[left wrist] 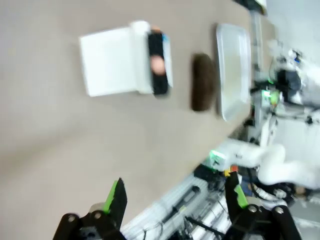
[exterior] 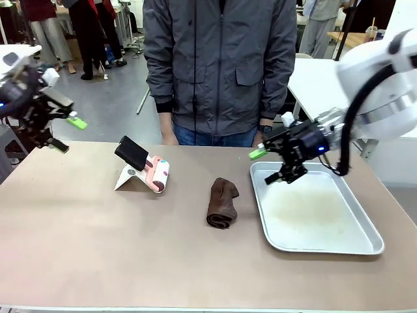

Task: Clean the surface of the table.
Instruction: Return the Lint Roller and towel to their original positions.

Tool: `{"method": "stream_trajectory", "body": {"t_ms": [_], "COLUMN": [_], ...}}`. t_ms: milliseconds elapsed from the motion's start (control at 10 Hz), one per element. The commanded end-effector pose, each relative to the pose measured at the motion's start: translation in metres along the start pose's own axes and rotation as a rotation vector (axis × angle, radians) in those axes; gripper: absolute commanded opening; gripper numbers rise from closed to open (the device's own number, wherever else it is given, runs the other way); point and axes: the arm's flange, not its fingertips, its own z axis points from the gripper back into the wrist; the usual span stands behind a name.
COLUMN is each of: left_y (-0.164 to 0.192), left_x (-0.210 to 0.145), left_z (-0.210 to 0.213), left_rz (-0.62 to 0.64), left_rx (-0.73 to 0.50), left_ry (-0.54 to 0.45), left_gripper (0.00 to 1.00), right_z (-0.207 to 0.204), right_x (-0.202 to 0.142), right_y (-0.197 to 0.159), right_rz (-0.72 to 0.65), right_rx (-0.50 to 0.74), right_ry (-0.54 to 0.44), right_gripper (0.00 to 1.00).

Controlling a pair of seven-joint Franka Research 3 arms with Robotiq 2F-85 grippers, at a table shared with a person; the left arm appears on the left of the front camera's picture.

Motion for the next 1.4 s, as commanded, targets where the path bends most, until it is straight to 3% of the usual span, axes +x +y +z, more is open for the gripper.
{"method": "stream_trajectory", "body": {"t_ms": [0, 300, 500, 600, 700, 1300], "left_y": [0.025, 0.068, 0.084, 0.085, 0.079, 0.079], "left_x": [-0.035, -0.077, -0.082, -0.075, -0.09, -0.09], "left_z": [0.005, -0.009, -0.012, -0.011, -0.013, -0.013], "left_rz": [-0.053, -0.065, -0.128, -0.118, -0.081, -0.081], "left_rx": [-0.175, -0.355, -0.599, -0.669, -0.462, -0.462], "left_ry": [0.001, -0.043, -0.108, -0.157, -0.065, -0.065], "left_gripper": [1.0, 1.0, 1.0, 1.0, 1.0, 1.0], "right_z": [0.038, 0.082, 0.094, 0.09, 0.09, 0.09], "right_x": [-0.015, -0.044, -0.062, -0.045, -0.045, -0.045], "right_y": [-0.01, -0.04, -0.052, -0.043, -0.043, -0.043], "right_rz": [-0.104, -0.104, -0.117, -0.124, -0.124, -0.124], "right_rx": [0.138, 0.369, 0.408, 0.341, 0.341, 0.341], "right_ry": [0.073, 0.127, 0.024, 0.131, 0.131, 0.131], "right_gripper": [1.0, 1.0, 1.0, 1.0, 1.0, 1.0]}}
